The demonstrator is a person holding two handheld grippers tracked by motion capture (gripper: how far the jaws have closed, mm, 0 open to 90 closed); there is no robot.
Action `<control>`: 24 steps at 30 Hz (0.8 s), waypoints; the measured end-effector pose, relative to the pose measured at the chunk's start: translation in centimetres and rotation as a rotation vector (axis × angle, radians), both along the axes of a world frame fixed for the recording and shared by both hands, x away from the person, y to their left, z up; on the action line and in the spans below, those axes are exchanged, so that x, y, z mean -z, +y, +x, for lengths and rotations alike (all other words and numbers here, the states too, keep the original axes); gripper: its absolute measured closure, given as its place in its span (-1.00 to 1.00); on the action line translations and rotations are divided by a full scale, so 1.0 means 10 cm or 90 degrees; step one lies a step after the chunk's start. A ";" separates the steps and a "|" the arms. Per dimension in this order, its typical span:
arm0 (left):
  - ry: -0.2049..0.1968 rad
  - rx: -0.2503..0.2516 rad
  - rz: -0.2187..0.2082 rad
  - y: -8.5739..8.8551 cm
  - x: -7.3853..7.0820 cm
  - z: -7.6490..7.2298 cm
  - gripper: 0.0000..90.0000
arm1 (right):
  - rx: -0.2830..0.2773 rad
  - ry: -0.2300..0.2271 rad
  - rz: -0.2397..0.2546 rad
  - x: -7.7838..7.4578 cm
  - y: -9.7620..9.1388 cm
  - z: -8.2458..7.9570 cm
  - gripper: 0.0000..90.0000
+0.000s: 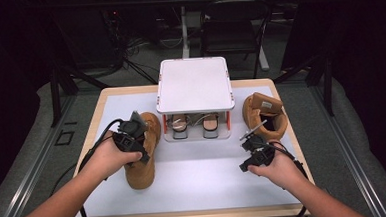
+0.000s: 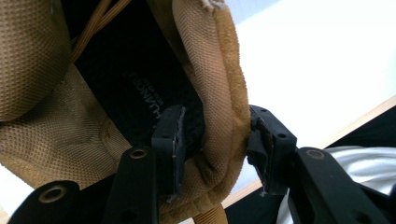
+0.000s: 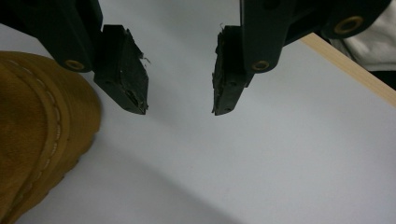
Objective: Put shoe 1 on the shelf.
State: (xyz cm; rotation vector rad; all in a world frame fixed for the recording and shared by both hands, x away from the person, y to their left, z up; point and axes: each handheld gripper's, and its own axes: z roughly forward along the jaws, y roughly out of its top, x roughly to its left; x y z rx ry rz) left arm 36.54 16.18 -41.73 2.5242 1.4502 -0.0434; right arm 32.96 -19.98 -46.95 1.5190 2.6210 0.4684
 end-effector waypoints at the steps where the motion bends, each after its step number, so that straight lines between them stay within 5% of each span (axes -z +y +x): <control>1: -0.003 0.001 0.000 -0.01 -0.01 0.00 0.30 | -0.007 0.001 -0.019 -0.05 -0.01 0.03 0.22; 11: -0.007 0.005 0.002 -0.02 -0.02 0.00 0.27 | -0.006 0.025 -0.056 -0.39 -0.06 0.11 0.21; 24: -0.005 0.003 0.000 -0.01 -0.01 0.01 0.27 | 0.022 0.030 -0.053 -0.77 -0.11 0.35 0.20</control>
